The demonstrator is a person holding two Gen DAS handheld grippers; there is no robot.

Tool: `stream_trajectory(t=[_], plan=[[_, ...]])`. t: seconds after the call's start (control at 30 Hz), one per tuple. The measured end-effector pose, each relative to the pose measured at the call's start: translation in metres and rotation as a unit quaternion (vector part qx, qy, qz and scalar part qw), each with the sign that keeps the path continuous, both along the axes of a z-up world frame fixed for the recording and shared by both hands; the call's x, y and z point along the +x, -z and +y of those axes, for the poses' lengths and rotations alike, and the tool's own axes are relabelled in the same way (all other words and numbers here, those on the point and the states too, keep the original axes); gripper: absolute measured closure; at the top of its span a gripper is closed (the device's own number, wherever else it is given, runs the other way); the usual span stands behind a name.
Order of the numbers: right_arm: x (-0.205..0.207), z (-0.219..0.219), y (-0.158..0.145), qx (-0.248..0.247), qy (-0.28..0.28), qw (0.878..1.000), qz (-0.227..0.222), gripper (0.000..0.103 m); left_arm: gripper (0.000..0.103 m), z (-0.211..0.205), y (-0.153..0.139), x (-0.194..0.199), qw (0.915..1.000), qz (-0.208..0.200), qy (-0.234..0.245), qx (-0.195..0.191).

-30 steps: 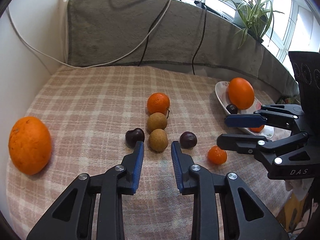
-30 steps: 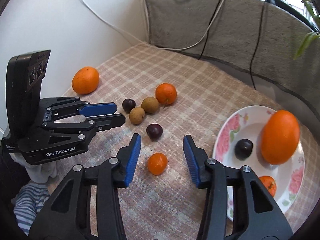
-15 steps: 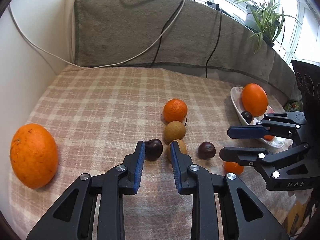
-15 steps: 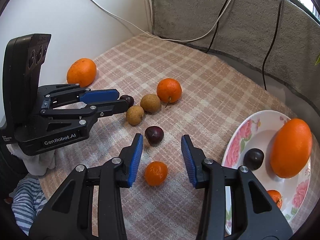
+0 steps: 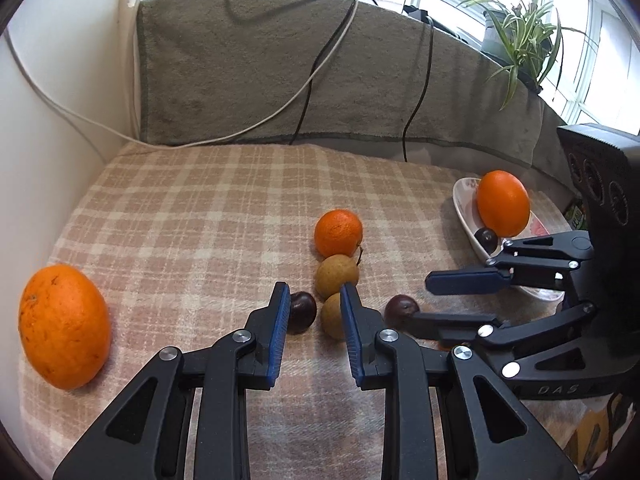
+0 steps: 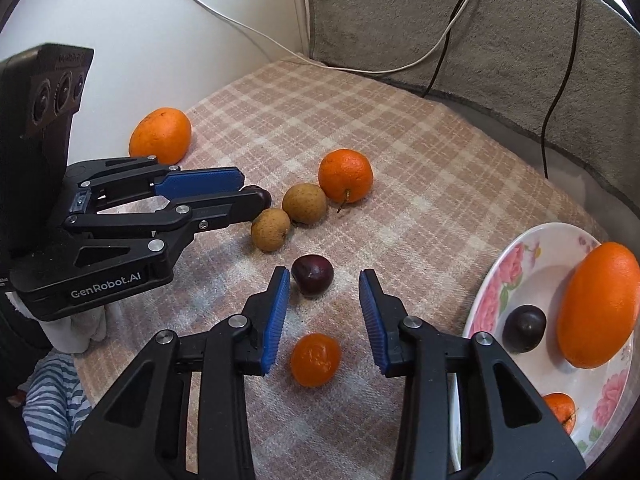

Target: Organize fruits

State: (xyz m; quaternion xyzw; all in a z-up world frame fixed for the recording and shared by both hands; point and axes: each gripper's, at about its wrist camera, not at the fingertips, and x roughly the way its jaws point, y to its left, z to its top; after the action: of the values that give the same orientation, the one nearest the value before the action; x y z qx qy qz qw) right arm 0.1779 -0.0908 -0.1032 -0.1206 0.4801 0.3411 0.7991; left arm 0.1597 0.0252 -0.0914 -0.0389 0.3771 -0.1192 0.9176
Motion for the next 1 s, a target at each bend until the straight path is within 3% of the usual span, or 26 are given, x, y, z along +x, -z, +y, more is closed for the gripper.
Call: stream_trajectory(t=[0.23, 0.53, 0.8, 1.0], plan=[[0.001, 0.002, 0.005, -0.002, -0.001, 1.0, 0.006, 0.068, 0.079, -0.018, 0.003, 0.002, 0.9986, -0.009, 0.016, 0.049], [0.003, 0.003, 0.008, 0.001, -0.004, 1.0, 0.012, 0.07, 0.079, -0.021, 0.006, -0.01, 0.9964, -0.014, 0.033, 0.077], [0.003, 0.003, 0.01, 0.006, -0.007, 1.0, 0.018, 0.074, 0.079, -0.014, 0.001, -0.02, 0.9985, -0.004, 0.044, 0.031], [0.003, 0.004, 0.01, 0.006, -0.007, 1.0, 0.017, 0.074, 0.081, -0.013, 0.006, -0.014, 0.9986, 0.013, 0.046, 0.024]])
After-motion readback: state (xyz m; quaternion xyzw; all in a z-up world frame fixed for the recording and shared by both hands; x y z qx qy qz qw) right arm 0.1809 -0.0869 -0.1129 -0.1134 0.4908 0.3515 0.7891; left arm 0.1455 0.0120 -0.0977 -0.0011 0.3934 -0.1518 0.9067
